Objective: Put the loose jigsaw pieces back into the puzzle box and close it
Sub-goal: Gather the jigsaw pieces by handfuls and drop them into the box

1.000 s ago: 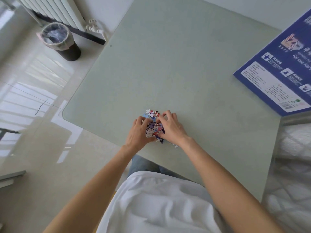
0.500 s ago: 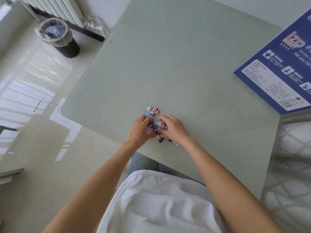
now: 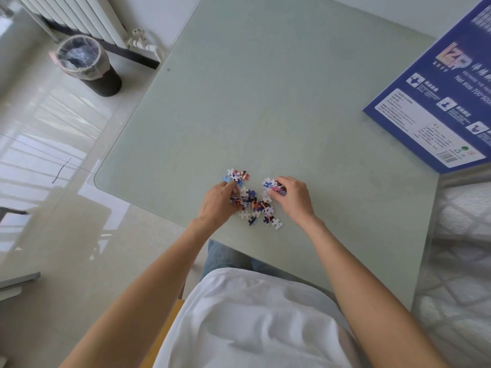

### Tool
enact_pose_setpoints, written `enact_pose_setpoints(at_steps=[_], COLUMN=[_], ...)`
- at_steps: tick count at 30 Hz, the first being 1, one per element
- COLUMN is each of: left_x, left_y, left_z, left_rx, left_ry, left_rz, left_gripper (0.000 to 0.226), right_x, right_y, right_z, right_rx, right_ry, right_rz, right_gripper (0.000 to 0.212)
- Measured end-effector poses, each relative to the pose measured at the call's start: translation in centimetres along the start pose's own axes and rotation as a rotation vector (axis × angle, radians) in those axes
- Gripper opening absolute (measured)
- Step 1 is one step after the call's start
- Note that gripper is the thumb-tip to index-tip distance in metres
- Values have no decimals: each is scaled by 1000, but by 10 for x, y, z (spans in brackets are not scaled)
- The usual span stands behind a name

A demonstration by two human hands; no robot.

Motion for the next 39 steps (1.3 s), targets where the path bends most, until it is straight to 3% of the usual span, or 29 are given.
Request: enact_pose_setpoints(at_steps=[12, 16, 20, 25, 32, 35, 39], left_x=[-11, -44, -106, -218, -381, -439, -488], left_y=[34, 68, 113, 174, 223, 228, 225], left_z=[8, 17, 38, 75, 130, 150, 175], left_rx=[-6, 25, 72, -100, -368, -482, -447], left_ry=[13, -110, -346, -616, -977, -1061, -1063], left_rz=[-70, -15, -37, -187, -221, -171, 20], left_gripper=[20, 13, 13, 9, 19, 20, 16], right_x=[-6, -1, 14, 36, 50, 44, 30], right_y=[38, 74, 138, 249, 399, 441, 477], right_z=[-7, -11, -16, -14, -10, -1, 13], right_rx=[-19, 16, -7, -211, -622, -739, -790], right_ry=[-61, -79, -78, -26, 157, 164, 88], right_rz=[46, 117, 302, 493, 408, 392, 335], right_gripper=[22, 36, 27, 11, 2, 15, 27])
Point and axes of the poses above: each hand's wrist, its own z-axis towards the middle knuckle, its own y-axis out of the back of the hand, x = y × z, the point moved 1 cm from there along z, towards the middle knuckle, and after that the axes turned 6 degrees about z, right-handed, at the moved point
